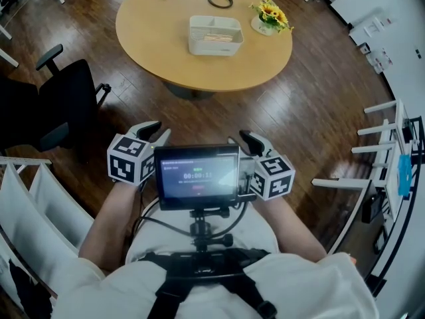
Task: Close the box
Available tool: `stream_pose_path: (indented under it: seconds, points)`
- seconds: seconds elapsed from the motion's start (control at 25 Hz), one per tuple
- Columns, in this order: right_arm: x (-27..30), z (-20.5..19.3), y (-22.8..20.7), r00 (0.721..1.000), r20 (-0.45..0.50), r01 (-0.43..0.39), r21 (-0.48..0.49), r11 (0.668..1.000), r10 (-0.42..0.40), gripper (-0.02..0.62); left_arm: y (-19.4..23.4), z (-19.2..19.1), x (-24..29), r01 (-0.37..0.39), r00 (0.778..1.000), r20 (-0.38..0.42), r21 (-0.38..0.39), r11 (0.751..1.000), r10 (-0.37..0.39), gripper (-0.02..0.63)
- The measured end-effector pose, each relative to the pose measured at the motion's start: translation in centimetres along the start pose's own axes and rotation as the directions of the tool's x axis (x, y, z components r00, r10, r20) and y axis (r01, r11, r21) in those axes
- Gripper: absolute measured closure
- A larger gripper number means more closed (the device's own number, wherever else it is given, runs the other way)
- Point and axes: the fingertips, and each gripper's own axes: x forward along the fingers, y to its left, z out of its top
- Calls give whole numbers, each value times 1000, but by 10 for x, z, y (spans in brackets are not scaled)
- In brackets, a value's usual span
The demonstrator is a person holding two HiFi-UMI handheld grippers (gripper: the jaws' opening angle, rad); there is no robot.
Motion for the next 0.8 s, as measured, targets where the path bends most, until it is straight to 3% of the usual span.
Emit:
stream_pose_path:
  seconds: [0.8]
  points:
    - [10, -1, 30, 999, -32, -36, -77, 996, 34, 430, 20, -18, -24, -38, 999, 6, -27, 999, 38, 508]
